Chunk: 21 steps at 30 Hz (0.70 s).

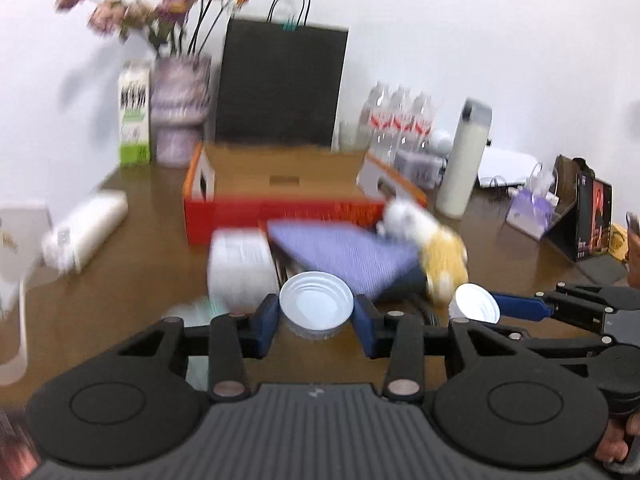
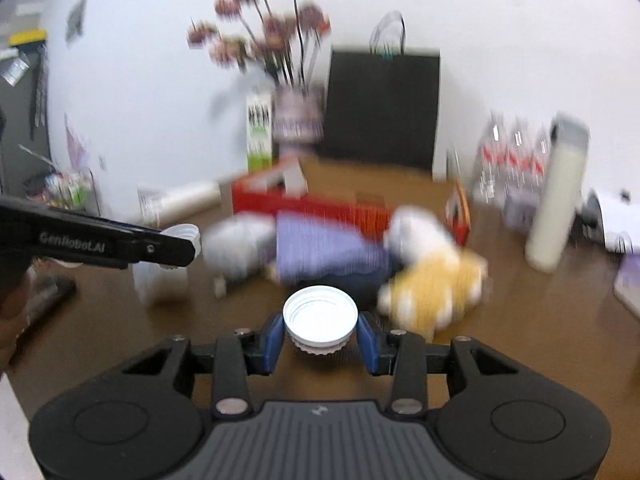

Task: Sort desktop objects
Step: 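Grasp the white bottle cap with the left gripper and lift it, then carry the cap over the box and open the left gripper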

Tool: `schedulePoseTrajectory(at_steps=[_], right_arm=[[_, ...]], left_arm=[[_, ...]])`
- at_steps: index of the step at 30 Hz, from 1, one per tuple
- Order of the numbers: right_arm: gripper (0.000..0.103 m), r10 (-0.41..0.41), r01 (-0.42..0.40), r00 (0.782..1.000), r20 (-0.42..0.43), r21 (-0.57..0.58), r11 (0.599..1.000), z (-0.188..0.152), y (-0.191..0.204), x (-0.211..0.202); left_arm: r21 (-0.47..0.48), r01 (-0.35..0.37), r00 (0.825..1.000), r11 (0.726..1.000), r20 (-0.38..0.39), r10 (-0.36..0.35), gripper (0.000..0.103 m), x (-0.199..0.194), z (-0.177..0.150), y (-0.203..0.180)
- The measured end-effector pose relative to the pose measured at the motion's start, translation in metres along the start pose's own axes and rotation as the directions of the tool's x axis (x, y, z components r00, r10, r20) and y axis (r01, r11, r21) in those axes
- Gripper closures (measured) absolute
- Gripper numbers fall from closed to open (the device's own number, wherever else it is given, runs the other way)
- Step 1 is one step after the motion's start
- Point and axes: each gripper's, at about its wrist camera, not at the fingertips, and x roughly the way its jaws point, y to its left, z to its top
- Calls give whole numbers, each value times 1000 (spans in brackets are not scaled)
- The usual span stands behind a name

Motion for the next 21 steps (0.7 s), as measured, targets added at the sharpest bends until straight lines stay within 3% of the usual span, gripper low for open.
schedulePoseTrajectory(at_steps=[5,8,10,11,14,16,18,20,21], right_arm=[[65,-48,45,992,117,21,999,89,-23,38],[65,-13,5,995,95,85,996,154,-48,96],[64,-16,13,999,31,80,997,192,-59,155],[65,-15,15,1000,-5,81,997,204,-64,183],[65,3,23,985,-174,148,989,220,-82,277],[65,57,11,957,-284,231,973,217,-95,332],[64,83,7,939,-335,258,966,211,-99,364],[63,97,8,924,-369,273,962,206,-100,388],[60,109,1,921,-375,283,959,205,-99,397]], left_arm=[[64,-27,998,998,51,24,62,29,100,23],[78,-62,997,995,52,58,62,83,153,39],[80,-94,996,992,7,93,62,139,177,55],[48,-121,992,991,-31,123,62,171,185,66],[-33,-119,978,992,-176,111,62,247,185,92],[1,-106,966,994,-239,103,62,282,179,92],[58,-86,951,995,-292,99,60,308,173,87],[70,-95,944,993,-311,112,40,324,171,87],[63,-88,944,994,-314,104,36,326,172,88]])
